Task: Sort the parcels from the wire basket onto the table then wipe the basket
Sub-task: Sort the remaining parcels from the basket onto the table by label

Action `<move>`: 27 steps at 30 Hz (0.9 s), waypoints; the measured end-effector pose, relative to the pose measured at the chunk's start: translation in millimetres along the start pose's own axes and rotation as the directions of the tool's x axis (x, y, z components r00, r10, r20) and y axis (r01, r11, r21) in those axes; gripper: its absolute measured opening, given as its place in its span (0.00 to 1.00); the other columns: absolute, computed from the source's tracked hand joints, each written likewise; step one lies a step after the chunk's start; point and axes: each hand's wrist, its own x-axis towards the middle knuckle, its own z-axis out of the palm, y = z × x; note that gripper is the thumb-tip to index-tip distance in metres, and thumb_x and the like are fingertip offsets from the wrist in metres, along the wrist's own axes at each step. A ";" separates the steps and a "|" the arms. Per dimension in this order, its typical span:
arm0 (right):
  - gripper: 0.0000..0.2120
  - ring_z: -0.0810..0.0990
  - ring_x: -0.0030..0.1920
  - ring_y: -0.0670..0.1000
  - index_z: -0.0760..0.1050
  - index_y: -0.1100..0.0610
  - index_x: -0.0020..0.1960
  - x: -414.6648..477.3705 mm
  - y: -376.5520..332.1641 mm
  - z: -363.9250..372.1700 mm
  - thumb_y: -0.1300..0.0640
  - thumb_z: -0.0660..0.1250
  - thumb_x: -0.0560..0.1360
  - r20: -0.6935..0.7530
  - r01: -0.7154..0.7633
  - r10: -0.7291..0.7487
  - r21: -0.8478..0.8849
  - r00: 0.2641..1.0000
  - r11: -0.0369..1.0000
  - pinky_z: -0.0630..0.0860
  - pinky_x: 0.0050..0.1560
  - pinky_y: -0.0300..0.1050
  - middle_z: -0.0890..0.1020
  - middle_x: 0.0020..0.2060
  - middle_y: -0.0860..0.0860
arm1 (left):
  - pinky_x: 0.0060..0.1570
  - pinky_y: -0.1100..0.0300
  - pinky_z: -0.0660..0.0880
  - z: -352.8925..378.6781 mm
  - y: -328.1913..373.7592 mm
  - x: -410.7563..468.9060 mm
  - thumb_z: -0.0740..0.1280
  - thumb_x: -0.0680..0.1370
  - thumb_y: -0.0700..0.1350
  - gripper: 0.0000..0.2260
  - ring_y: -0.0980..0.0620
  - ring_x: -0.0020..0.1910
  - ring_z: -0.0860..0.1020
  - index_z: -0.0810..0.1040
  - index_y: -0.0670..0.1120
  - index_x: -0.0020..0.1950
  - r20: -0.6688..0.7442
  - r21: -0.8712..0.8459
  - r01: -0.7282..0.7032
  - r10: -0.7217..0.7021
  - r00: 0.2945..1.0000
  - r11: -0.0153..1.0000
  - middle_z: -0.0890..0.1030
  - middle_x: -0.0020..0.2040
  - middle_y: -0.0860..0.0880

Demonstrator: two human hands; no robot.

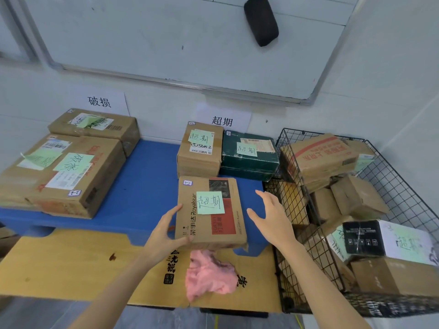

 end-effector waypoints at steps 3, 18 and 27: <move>0.29 0.62 0.75 0.48 0.60 0.47 0.77 1.0 -2.1 -3.3 0.43 0.64 0.79 -0.015 0.005 -0.005 0.003 1.000 1.000 0.72 0.64 0.50 0.61 0.76 0.46 | 0.54 0.62 0.77 7.3 0.6 3.5 0.80 0.66 0.56 0.44 0.56 0.61 0.77 0.58 0.64 0.75 0.015 0.015 -0.038 0.037 0.999 0.999 0.71 0.69 0.59; 0.27 0.63 0.74 0.49 0.61 0.45 0.75 2.0 13.2 -24.3 0.43 0.63 0.79 -0.053 -0.052 0.050 -0.041 0.997 0.998 0.72 0.63 0.50 0.61 0.76 0.47 | 0.59 0.70 0.72 69.5 18.7 33.1 0.81 0.66 0.50 0.46 0.61 0.67 0.70 0.56 0.63 0.76 0.163 0.034 -0.164 0.157 0.974 0.986 0.65 0.72 0.63; 0.26 0.63 0.74 0.50 0.61 0.47 0.75 -2.5 24.0 -23.0 0.43 0.63 0.79 -0.054 -0.078 0.074 -0.082 0.996 0.994 0.73 0.63 0.51 0.61 0.76 0.48 | 0.54 0.78 0.68 84.7 26.6 57.1 0.79 0.69 0.49 0.44 0.58 0.67 0.69 0.57 0.57 0.78 0.155 0.071 -0.192 0.180 0.971 0.979 0.66 0.72 0.58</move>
